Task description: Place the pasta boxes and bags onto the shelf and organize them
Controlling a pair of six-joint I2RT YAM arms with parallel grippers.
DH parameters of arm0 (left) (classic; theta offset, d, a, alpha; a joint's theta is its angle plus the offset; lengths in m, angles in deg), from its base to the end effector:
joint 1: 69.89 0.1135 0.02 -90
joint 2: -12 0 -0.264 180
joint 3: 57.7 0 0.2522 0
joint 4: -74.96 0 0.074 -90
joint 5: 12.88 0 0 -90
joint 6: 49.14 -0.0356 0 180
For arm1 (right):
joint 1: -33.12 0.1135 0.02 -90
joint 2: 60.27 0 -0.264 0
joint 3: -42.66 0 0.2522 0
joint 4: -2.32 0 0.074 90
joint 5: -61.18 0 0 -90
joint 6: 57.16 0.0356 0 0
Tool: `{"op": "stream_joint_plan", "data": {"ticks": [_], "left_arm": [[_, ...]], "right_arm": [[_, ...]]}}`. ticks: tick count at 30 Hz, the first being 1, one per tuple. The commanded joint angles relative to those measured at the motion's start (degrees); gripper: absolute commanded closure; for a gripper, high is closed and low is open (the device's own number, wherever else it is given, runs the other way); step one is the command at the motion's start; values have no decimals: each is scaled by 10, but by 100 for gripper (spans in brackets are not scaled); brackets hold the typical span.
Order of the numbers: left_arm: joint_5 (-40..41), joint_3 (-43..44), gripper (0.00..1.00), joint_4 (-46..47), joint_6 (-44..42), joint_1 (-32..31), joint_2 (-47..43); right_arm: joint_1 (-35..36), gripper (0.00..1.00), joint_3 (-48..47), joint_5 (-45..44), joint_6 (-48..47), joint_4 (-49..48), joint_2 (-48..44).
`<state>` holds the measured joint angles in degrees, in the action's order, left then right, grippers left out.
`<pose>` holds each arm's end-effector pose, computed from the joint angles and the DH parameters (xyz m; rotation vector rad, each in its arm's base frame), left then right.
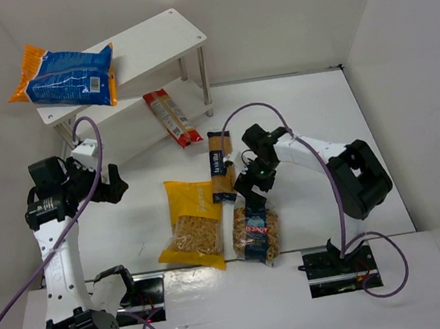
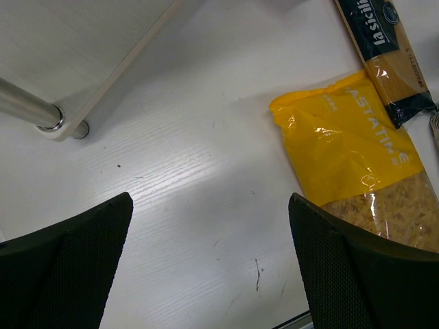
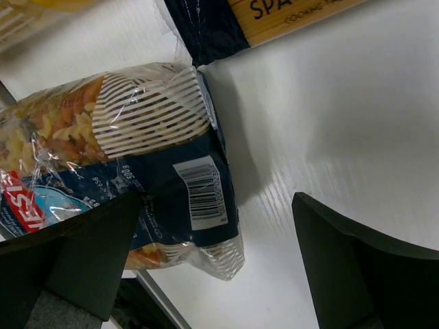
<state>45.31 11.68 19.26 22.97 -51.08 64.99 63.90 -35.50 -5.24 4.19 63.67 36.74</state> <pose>0.1799 0.0415 0.3294 0.2705 2.1333 -0.2586 0.2582 0.1704 0.1890 -1.4915 2.5080 0.6135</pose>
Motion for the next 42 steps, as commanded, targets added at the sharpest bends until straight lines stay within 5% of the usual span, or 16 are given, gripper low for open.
{"op": "stream_joint_plan", "data": {"ticks": [1,6,8,11,23,34,42], "left_arm": [[-15,2,0,12,-8,-2,-5],[-15,2,0,12,-8,-2,-5],[-15,2,0,12,-8,-2,-5],[-15,2,0,12,-8,-2,0],[-15,2,0,12,-8,-2,0],[-53,2,0,12,-26,-34,-10],[-104,20,0,7,-51,-162,72]], "right_arm": [[4,0,-19,23,-45,41,28],[15,0,-19,35,-73,60,55],[21,11,-19,41,-79,65,63],[26,100,-19,34,-71,65,86],[26,100,-182,-23,28,27,-1],[-30,100,-239,158,78,-58,-21],[-49,100,-246,252,92,-81,-4]]}}
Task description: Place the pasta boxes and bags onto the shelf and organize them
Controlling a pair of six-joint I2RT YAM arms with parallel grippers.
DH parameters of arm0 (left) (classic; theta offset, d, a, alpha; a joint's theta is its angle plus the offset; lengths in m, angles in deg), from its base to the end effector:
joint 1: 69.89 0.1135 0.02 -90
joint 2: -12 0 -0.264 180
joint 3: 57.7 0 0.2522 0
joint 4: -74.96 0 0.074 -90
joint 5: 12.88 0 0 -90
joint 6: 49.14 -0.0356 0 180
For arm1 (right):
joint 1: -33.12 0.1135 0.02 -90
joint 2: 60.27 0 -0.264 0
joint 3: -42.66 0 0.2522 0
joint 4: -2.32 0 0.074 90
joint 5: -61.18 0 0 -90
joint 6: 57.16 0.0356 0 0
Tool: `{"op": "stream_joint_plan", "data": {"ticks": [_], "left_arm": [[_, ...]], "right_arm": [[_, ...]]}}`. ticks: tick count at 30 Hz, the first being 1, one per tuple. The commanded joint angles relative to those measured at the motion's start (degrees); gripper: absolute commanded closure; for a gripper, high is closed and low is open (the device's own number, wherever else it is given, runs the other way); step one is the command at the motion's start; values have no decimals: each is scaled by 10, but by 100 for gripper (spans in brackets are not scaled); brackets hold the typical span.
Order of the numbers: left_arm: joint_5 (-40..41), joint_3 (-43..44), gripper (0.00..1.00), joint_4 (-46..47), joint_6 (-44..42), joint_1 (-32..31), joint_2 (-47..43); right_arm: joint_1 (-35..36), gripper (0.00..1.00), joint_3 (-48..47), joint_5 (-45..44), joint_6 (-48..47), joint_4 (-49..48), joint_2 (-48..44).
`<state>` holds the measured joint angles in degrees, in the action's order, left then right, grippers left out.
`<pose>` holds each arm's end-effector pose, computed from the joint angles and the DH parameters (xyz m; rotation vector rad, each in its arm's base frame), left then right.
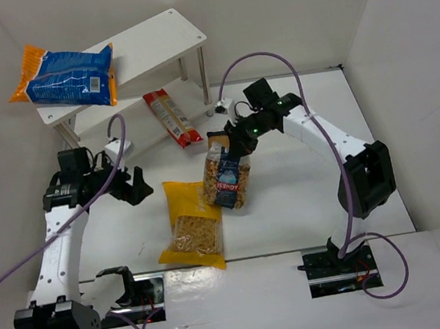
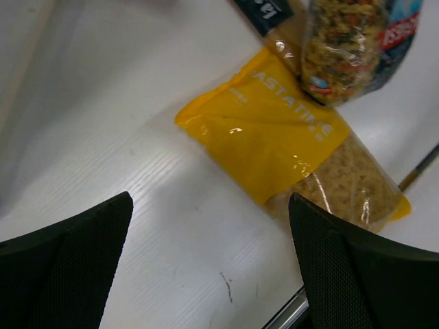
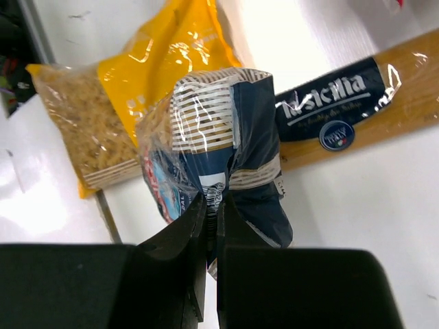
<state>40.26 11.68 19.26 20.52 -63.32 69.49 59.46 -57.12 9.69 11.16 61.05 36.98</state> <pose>0.2000 0.0015 0.3171 0.5683 2.1250 -0.4897 0.3145 0.1805 0.3019 -1.2319 2.1279 0.8836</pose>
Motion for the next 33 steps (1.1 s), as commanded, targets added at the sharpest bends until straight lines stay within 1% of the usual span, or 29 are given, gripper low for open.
{"op": "stream_joint_plan", "data": {"ticks": [1,2,4,5,7,8,10,13,15,17,22,26,33], "left_arm": [[-72,20,0,7,-27,-52,37],[-83,26,0,7,-27,-73,56],[-111,31,0,20,-27,-79,72],[-143,31,0,45,-27,-84,79],[-168,11,0,83,-1,-84,79],[-191,4,0,127,8,-84,79],[-239,4,0,161,26,-84,110],[-266,-13,0,225,52,-84,140],[-272,-18,0,231,52,-98,153],[-272,-18,0,225,34,-117,171],[-277,-18,0,220,17,-135,191],[-297,-12,0,220,17,-135,191],[-328,-12,0,215,17,-147,214]], "right_arm": [[-5,100,-35,111,17,-55,-7],[-5,100,-42,127,17,-55,-7],[-5,100,-48,141,17,-63,-7],[-10,100,-48,161,23,-63,-7],[-10,100,-54,188,23,-68,-1],[-16,100,-54,202,23,-68,-1],[-22,100,-59,242,23,-68,6],[-27,100,-71,282,23,-68,14],[-27,100,-78,303,23,-62,27],[-32,100,-91,336,23,-62,32],[-32,100,-112,401,52,-78,51],[-32,100,-118,428,59,-84,63],[-32,100,-118,439,72,-102,58]]}}
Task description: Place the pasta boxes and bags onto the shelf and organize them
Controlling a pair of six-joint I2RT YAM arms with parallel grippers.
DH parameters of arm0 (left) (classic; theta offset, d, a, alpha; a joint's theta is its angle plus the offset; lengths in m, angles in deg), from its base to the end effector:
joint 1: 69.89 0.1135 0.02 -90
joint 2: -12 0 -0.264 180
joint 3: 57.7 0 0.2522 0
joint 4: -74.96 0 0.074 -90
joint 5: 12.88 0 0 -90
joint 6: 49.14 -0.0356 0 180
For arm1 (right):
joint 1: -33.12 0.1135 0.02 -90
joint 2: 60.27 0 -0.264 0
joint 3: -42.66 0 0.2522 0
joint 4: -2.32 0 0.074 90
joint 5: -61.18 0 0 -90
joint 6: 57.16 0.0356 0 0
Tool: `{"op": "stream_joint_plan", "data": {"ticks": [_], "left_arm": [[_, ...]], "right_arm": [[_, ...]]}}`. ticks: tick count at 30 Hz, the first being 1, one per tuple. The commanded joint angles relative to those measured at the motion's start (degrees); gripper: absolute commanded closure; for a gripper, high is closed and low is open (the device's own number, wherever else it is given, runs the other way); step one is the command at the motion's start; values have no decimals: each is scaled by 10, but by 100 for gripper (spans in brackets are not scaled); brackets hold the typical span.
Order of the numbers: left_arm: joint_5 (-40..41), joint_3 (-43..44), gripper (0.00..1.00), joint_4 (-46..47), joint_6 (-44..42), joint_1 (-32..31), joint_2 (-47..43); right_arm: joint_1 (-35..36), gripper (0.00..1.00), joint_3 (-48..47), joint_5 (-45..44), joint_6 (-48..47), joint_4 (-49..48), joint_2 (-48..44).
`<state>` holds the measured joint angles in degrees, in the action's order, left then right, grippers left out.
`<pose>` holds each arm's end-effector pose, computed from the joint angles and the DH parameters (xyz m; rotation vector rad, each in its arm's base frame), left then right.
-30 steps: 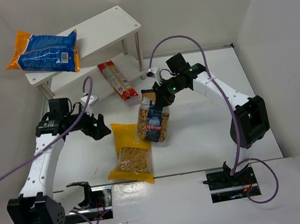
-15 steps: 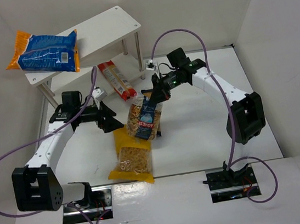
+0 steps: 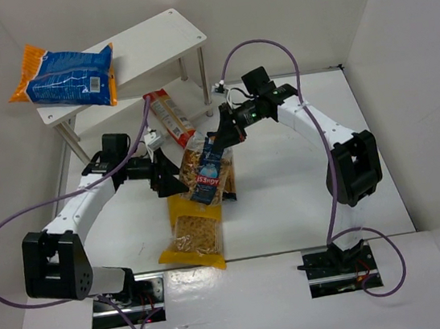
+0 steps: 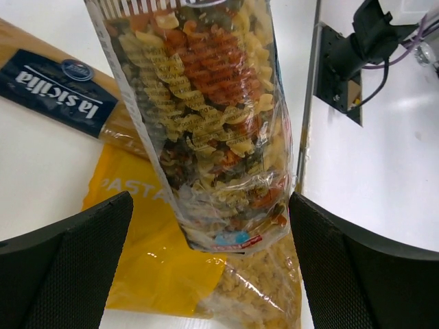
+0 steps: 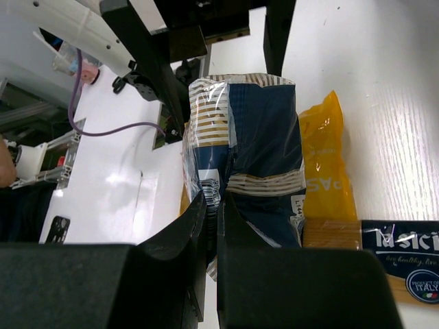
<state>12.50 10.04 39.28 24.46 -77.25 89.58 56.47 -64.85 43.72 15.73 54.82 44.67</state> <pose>0.2679 -0.0670 0.2645 0.9264 1.8680 -1.2077 0.3487 0.1875 0.3151 -1.2337 1.7483 1.5555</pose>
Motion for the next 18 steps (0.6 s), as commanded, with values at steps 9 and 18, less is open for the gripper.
{"op": "stream_joint_plan", "data": {"ticks": [9,18], "left_arm": [[-83,15,0,14,-17,-7,24],[-123,50,0,-33,-41,-43,66]], "right_arm": [[-2,100,-41,104,31,-46,-13],[8,100,-46,104,31,-46,-7]]}}
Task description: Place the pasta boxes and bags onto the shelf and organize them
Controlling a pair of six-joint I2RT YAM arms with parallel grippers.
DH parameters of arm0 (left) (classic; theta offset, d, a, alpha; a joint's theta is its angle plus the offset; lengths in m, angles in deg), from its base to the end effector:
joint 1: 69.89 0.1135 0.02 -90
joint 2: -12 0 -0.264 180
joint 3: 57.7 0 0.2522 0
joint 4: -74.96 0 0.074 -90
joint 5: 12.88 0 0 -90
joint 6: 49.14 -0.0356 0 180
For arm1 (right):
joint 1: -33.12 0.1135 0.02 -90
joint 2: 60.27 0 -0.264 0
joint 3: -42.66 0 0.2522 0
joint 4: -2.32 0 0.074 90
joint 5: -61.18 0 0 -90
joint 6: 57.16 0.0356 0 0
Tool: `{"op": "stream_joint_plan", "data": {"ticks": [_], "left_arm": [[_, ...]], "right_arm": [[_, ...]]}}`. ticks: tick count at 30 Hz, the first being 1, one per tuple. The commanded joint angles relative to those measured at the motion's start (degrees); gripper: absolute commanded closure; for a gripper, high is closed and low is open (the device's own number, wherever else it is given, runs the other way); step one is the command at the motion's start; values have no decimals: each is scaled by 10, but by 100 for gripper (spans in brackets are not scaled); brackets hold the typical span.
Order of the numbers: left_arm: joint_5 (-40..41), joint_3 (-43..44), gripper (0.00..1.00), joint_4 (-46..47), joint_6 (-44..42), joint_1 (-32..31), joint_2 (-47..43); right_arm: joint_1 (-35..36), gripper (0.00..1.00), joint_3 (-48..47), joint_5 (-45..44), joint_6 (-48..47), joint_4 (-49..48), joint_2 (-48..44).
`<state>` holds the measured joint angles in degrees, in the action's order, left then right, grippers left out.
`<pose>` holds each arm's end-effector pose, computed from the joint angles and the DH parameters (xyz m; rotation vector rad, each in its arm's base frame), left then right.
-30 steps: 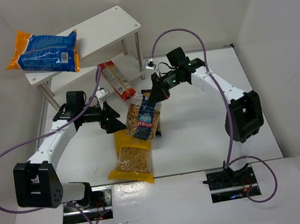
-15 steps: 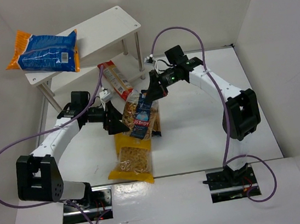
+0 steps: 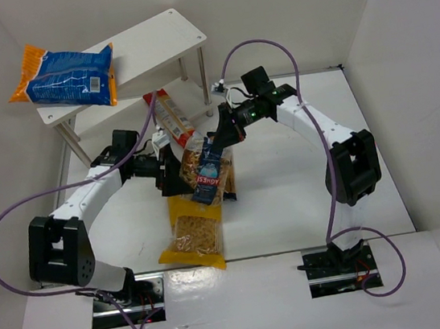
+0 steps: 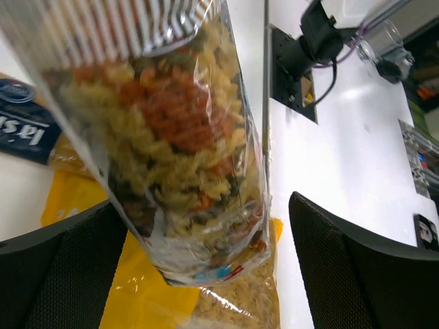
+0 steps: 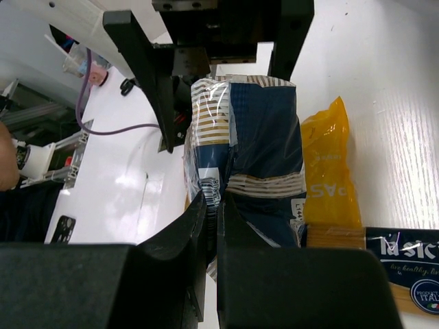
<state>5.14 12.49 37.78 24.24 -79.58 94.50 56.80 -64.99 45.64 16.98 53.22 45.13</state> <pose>0.2774 -0.0817 0.2568 0.9781 1.8274 -1.4068 0.3501 0.1910 0.3152 -1.2386 1.7192 1.5965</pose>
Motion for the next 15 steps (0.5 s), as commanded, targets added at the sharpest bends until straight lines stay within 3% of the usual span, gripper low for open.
{"op": "stream_joint_plan", "data": {"ticks": [1,15], "left_arm": [[-49,31,0,-18,-39,-25,17],[-70,53,3,-42,-63,-45,40]], "right_arm": [[5,100,-45,85,19,-30,-12],[5,100,-51,85,19,-30,-6]]}}
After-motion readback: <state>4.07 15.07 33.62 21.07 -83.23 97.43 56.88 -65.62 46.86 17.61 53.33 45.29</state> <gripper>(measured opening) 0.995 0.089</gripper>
